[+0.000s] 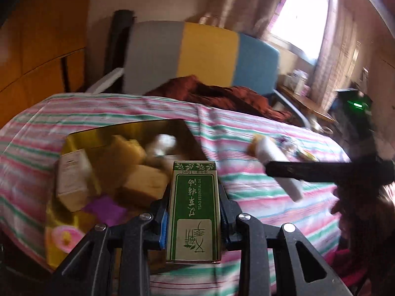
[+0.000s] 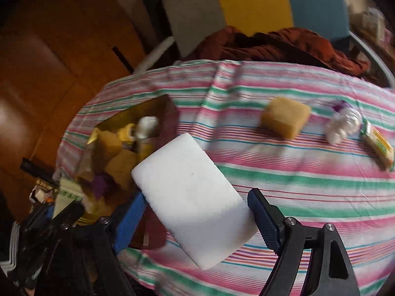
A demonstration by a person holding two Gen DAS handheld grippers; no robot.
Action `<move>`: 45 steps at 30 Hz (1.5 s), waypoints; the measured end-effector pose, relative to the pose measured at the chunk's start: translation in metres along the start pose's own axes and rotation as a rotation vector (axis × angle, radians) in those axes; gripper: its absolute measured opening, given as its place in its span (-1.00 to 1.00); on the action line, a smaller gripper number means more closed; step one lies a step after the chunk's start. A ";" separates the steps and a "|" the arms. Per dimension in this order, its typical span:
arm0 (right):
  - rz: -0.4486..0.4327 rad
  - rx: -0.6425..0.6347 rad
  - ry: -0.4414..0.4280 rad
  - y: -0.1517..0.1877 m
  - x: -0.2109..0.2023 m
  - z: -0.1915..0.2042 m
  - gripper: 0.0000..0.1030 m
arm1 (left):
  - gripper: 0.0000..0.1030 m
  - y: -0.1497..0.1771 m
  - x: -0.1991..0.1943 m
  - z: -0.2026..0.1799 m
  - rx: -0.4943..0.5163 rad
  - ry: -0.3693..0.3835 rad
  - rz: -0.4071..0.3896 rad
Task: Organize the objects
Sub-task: 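Carry box and white sponge over the gold tray and release both, then withdraw both open tools from the tray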
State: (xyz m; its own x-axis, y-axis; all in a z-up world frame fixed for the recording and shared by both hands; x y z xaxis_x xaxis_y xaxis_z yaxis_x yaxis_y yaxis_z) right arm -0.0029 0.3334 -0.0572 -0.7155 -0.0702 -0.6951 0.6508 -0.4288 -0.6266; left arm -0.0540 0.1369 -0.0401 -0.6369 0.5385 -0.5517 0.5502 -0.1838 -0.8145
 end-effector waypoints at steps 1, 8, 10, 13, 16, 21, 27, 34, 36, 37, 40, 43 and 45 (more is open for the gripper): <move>0.000 -0.010 -0.025 0.000 0.002 0.012 0.65 | -0.40 -0.002 0.001 0.012 -0.018 -0.020 -0.001; 0.027 -0.077 -0.149 0.004 0.026 0.079 0.70 | -0.41 -0.026 0.019 0.080 -0.122 -0.108 0.003; 0.027 -0.077 -0.172 0.005 0.034 0.091 0.74 | -0.41 -0.039 0.026 0.093 -0.111 -0.136 -0.011; 0.033 -0.101 -0.171 0.005 0.047 0.109 1.00 | -0.23 -0.056 0.041 0.107 -0.099 -0.156 -0.013; 0.053 -0.122 -0.148 0.009 0.059 0.119 1.00 | -0.04 -0.063 0.056 0.119 -0.111 -0.176 0.013; 0.081 -0.162 -0.117 0.023 0.066 0.125 1.00 | -0.04 -0.056 0.045 0.125 -0.145 -0.203 -0.001; 0.018 -0.214 0.000 0.028 0.058 0.119 1.00 | -0.04 -0.035 0.017 0.113 -0.156 -0.233 -0.033; -0.091 -0.260 0.100 0.024 0.035 0.114 1.00 | -0.04 -0.016 -0.007 0.090 -0.108 -0.249 -0.053; -0.109 -0.269 0.116 0.025 0.030 0.114 1.00 | -0.03 -0.014 -0.011 0.083 -0.091 -0.242 -0.057; -0.116 -0.273 0.122 0.025 0.028 0.113 1.00 | -0.03 -0.013 -0.012 0.080 -0.084 -0.237 -0.057; -0.142 -0.286 0.144 0.025 0.022 0.112 1.00 | -0.03 -0.010 -0.015 0.072 -0.069 -0.226 -0.051; -0.155 -0.286 0.159 0.025 0.016 0.107 1.00 | -0.03 -0.008 -0.017 0.065 -0.058 -0.217 -0.048; -0.162 -0.281 0.164 0.025 0.012 0.104 1.00 | -0.03 -0.005 -0.018 0.062 -0.045 -0.218 -0.045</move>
State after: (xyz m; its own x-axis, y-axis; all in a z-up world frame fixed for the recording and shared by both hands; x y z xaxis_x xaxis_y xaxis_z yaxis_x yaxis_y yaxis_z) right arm -0.0213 0.2282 -0.0443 -0.7794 0.1339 -0.6120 0.5932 -0.1563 -0.7897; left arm -0.0787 0.0776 -0.0374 -0.7604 0.3542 -0.5444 0.5387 -0.1242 -0.8333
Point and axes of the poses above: each gripper's, at about its wrist camera, not at the fingertips, and x roughly the way its jaws point, z to its left, y to its underside, the point moved 6 cm from there along x, roughly the way its jaws point, and after that the axes turned 9 degrees about -z, right-handed, at the moved point
